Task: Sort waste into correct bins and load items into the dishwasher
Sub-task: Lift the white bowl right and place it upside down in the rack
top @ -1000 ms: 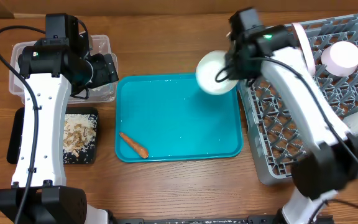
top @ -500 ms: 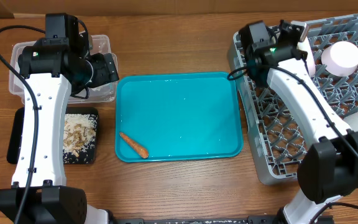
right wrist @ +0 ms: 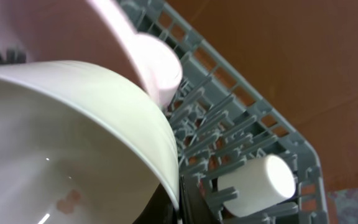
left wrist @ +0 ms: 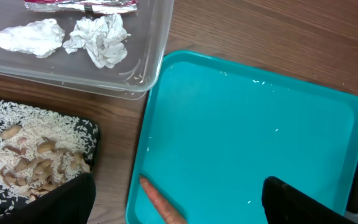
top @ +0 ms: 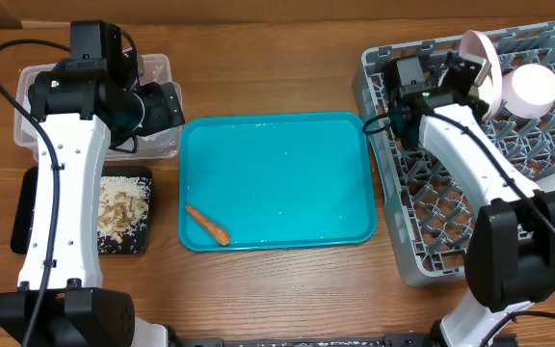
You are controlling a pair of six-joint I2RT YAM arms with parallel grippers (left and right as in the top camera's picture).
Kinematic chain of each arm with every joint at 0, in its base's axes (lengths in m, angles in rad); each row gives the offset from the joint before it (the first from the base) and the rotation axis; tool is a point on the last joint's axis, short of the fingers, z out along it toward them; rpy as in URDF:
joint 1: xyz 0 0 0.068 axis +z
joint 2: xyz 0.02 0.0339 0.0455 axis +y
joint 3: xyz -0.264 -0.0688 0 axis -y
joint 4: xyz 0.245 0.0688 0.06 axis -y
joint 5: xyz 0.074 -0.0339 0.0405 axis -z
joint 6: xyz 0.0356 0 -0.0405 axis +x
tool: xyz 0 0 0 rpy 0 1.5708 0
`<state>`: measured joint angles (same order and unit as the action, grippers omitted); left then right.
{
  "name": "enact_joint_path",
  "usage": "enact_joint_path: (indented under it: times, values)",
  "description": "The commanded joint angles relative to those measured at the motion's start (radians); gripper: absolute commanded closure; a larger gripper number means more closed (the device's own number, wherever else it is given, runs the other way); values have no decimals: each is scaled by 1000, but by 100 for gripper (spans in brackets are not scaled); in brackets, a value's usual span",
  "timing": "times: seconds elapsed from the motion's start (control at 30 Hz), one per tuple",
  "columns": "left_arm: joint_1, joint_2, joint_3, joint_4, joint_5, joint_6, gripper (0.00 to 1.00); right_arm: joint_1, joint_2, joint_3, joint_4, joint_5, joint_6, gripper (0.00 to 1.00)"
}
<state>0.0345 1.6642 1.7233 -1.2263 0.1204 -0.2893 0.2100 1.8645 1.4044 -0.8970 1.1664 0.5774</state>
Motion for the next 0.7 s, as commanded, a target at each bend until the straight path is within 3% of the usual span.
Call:
enact_joint_path:
  times: [0.0,0.67]
  values:
    - [-2,-19,16,4,10,2,13,4,-5,-45,25,-45,19,96]
    - [-2,-19,16,3,11,1,12,116,-5,-74,-16,-93,24,96]
